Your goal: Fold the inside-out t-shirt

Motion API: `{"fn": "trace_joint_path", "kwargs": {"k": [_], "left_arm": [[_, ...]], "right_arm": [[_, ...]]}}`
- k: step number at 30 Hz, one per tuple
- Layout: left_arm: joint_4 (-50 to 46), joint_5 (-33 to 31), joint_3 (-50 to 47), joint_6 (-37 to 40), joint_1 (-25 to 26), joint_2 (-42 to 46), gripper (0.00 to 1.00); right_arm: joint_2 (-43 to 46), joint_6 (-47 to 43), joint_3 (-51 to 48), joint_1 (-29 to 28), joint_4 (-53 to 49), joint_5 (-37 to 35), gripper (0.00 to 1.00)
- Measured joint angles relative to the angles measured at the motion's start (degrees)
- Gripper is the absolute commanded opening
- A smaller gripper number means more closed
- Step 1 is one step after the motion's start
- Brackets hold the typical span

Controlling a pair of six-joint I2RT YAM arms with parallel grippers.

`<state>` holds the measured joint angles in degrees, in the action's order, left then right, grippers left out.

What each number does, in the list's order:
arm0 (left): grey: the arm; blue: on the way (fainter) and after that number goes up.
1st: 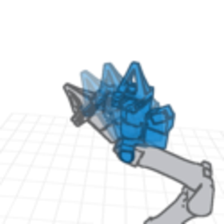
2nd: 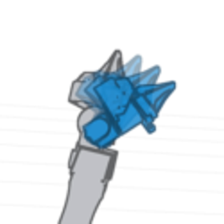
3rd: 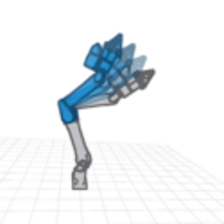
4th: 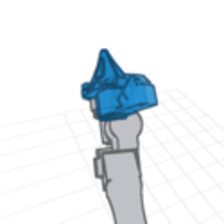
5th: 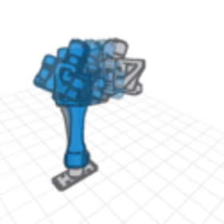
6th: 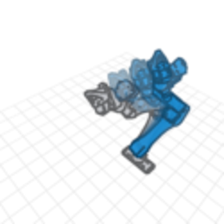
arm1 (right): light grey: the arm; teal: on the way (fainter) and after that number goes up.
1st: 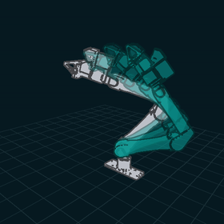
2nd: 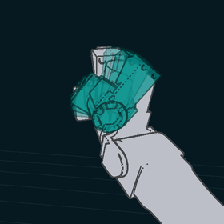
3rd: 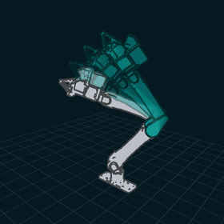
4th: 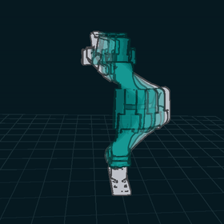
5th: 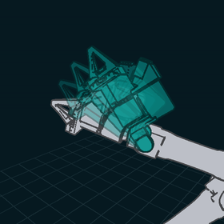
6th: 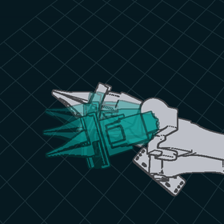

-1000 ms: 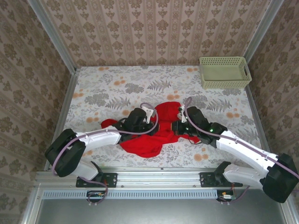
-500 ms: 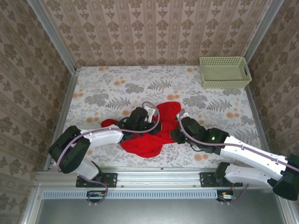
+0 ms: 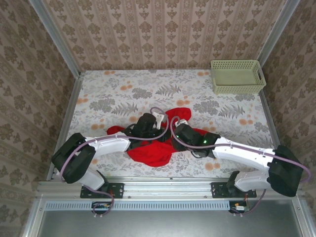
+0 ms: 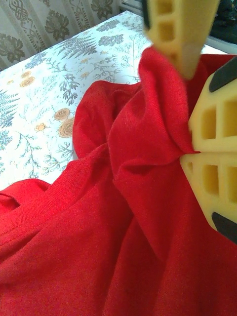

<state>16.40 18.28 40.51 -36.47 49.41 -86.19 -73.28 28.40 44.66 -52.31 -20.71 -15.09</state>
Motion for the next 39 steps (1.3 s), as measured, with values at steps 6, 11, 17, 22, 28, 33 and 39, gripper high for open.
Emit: {"fn": "trace_joint_path", "kwargs": {"k": [6,11,17,22,28,33,39], "left_arm": [[0.39,0.42,0.0,-0.42,0.0,0.0,0.01],[0.42,0.59,0.0,-0.94,-0.02,0.0,0.01],[0.13,0.39,0.0,-1.38,-1.18,0.0,0.03],[-2.82,-0.26,1.62,-1.55,-4.28,-1.31,0.05],[-4.85,0.39,2.12,-2.6,-6.75,-2.71,0.2],[-7.93,-0.33,2.1,-1.84,-5.84,-2.38,0.4],[-12.46,-3.89,1.84,0.79,-1.03,2.82,0.53]], "right_arm": [[-5.09,-0.02,-0.63,1.57,1.31,0.09,0.47],[-8.13,0.26,-0.66,1.81,1.86,0.79,0.13],[-4.92,-0.42,-1.14,1.77,1.53,1.42,0.0],[5.84,-1.68,-2.75,1.07,1.7,3.28,0.0],[17.22,-1.86,-8.94,0.9,7.41,4.76,0.0],[21.53,0.0,-16.39,0.94,10.45,4.76,0.0],[23.21,3.63,-20.52,1.4,10.73,4.2,0.34]]}}
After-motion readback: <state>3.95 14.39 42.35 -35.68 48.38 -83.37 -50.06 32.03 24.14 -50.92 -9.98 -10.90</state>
